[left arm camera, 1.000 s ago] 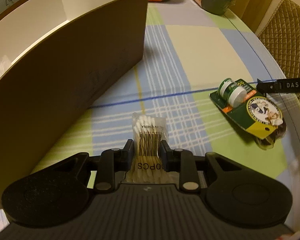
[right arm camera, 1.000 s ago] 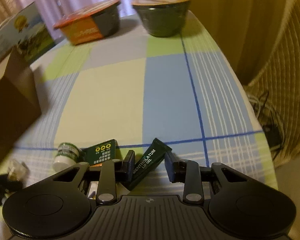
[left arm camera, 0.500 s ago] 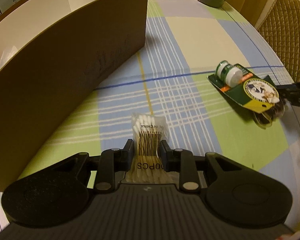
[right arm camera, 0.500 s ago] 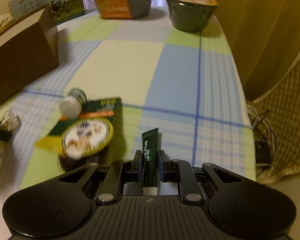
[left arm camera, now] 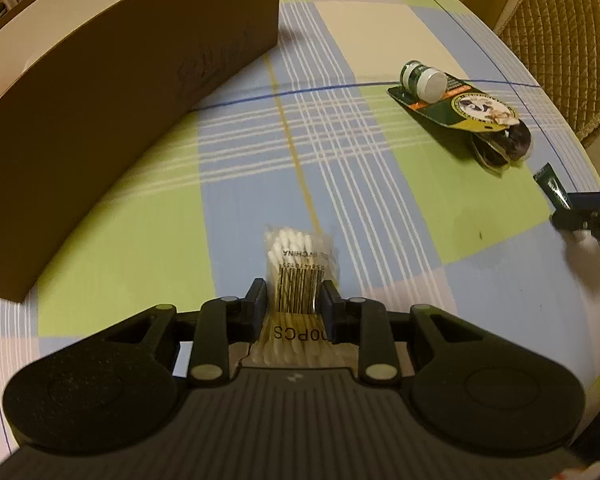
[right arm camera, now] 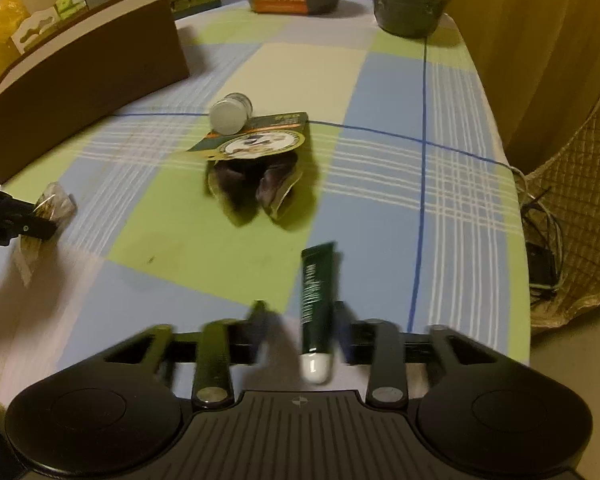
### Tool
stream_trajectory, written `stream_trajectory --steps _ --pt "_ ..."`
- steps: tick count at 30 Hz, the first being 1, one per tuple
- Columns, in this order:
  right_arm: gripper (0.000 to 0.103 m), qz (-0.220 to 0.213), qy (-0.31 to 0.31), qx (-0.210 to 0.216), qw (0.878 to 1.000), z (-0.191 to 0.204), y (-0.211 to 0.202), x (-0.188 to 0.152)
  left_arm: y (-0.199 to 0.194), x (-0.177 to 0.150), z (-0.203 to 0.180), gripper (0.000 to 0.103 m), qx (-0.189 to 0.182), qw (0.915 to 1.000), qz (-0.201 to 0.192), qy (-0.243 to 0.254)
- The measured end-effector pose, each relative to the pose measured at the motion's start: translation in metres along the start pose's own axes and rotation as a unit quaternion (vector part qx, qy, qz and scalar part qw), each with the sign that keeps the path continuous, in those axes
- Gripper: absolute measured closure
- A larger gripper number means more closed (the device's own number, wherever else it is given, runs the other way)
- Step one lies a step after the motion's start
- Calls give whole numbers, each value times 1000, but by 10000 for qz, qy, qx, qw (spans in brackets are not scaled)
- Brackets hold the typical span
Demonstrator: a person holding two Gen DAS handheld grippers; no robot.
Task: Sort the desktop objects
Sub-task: 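Lift the lip gel tube and swab bag and carry them toward the brown box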
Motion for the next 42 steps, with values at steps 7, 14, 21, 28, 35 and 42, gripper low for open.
stream_trajectory --steps 7,14,21,28,35,42 --pt "59 -98 -2 -294 9995 -5 4 3 1 4 -2 73 76 9998 -144 68" --pt "79 -13 -163 -226 9996 6 -1 -7 -2 -3 -4 80 103 9997 -207 20" --pt "90 111 -280 -4 9995 24 -3 -16 -9 -16 -7 81 101 9998 -147 -18" --pt "90 311 -191 511 9980 46 -3 -21 -16 -29 -9 83 57 9998 -81 -162" --pt "90 337 -290 1006 9939 72 -6 -16 -27 -41 0 84 -50 9992 -71 -391" --pt "90 141 -422 1288 9907 93 -18 7 -49 -40 15 84 -154 9972 -262 -683"
Point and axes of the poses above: each gripper's, at about its wrist camera, not at the fingertips, and y roughly the way its jaws point, z to its left, x to its top, the point moved 8 cm from there along y, roughly the way its jaws point, and after that the axes turned 7 degrees about x, right-handed, at the moved point
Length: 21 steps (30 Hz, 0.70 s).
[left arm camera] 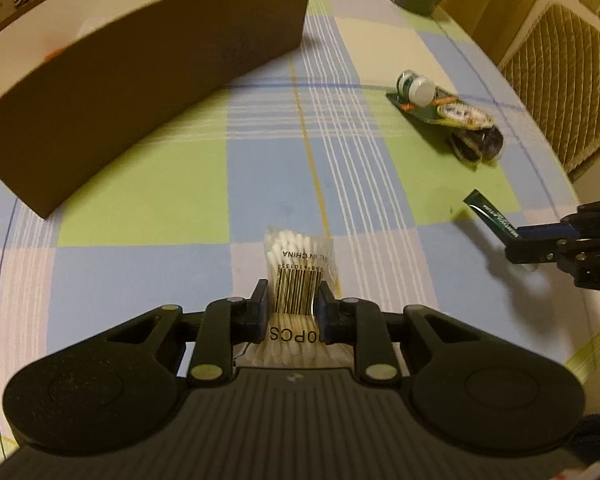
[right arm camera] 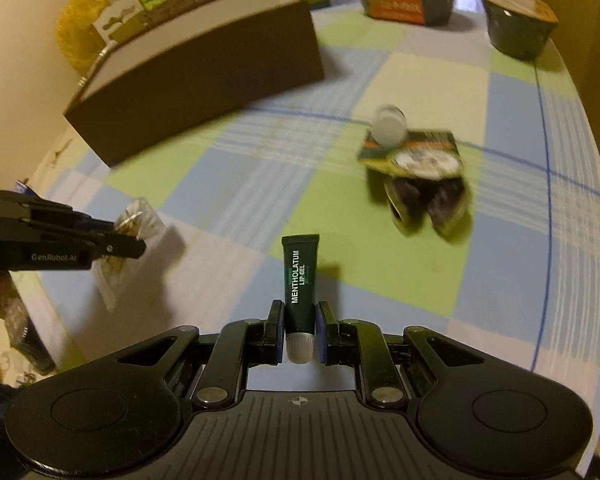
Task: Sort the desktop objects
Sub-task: 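Lift the lip gel tube and swab bag and carry them toward the brown box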
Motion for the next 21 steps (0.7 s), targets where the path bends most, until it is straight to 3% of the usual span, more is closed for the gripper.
stream_trajectory --steps 21 --pt "90 -567 -548 566 9953 69 -8 76 -72 46 43 84 -177 9938 -982 -492"
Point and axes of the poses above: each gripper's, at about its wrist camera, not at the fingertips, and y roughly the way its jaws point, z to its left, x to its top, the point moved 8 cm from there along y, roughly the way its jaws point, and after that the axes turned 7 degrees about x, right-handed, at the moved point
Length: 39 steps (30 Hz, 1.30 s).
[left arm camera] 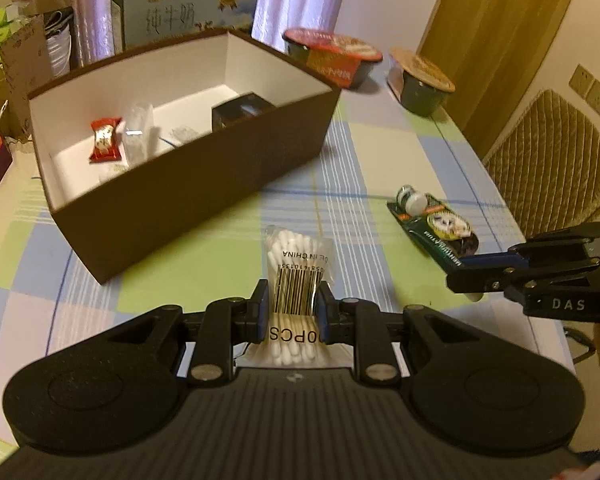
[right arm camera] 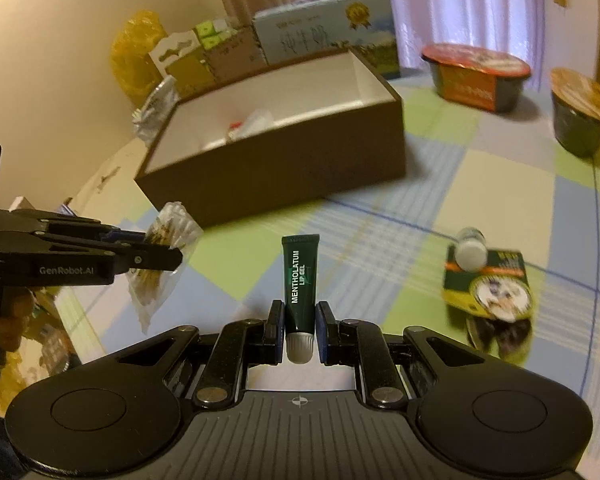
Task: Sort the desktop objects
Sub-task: 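Lift the lip gel tube and swab bag and carry them toward the brown box, then lower the lip gel tube and swab bag into the brown box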
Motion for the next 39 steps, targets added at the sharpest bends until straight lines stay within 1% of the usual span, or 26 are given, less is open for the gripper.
stream_trajectory --steps 7,13,19,25,28,32,36,39 --pt "90 -149 -122 234 9995 19 14 32 -10 21 17 84 -7 9996 -252 -106" --pt "90 -343 -307 395 9982 36 30 71 -13 45 36 84 43 9987 -463 -214" --pt "90 -475 -406 438 9971 43 50 114 -10 79 59 84 169 9971 -679 -311" --pt "90 -567 -487 422 9963 42 73 158 1 122 80 84 240 9950 -872 -429" --pt "90 -535 -469 386 9967 36 89 178 12 139 88 84 294 9947 -883 -435" --pt "90 -448 -471 296 9974 29 113 199 34 156 98 84 384 9949 -787 -495" --pt "90 -261 -470 189 9984 21 138 209 55 165 109 84 437 9954 -636 -568" --pt "90 -107 -478 114 9987 14 154 209 70 165 117 84 460 9955 -492 -661"
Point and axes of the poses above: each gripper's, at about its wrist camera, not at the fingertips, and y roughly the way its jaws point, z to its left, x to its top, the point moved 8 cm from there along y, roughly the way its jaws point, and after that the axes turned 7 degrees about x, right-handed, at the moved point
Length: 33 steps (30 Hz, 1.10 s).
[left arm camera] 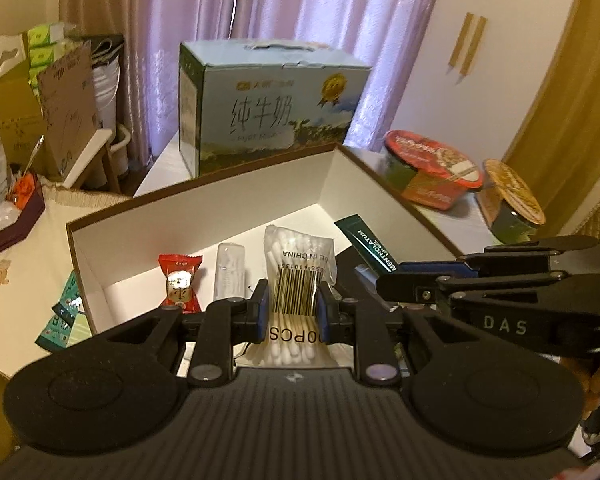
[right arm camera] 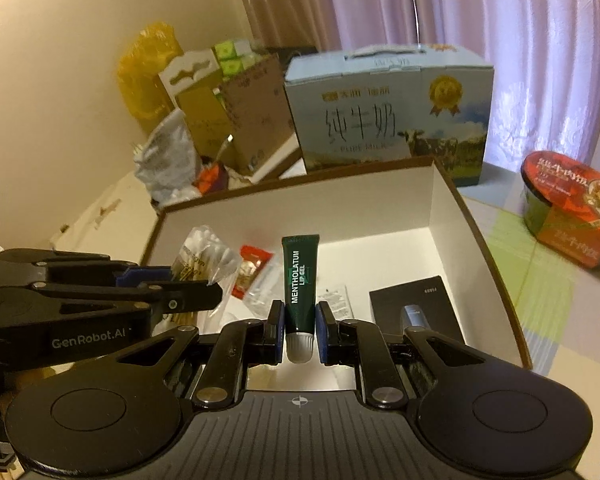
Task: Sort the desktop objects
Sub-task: 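Lower the lip gel tube and swab bag into the brown box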
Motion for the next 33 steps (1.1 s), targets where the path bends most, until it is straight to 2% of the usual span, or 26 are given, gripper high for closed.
stream_trajectory --steps 11,16,23,29,33 --pt "90 515 -47 -105 9986 -18 38 -7 42 -12 18 84 10 9977 574 -360" --pt "90 789 -28 -152 9968 -27 56 -12 62 -20 17 84 -179 9944 870 -575" --pt "90 1073 -68 -224 9940 -34 71 -19 90 -29 13 84 -223 9886 1247 -811" --pt "90 1143 -66 -253 9931 -40 77 -19 104 -30 15 83 -87 9876 1289 -890" --pt "90 1183 -85 -239 9927 -41 80 -20 104 -28 16 78 -44 9890 1232 -815"
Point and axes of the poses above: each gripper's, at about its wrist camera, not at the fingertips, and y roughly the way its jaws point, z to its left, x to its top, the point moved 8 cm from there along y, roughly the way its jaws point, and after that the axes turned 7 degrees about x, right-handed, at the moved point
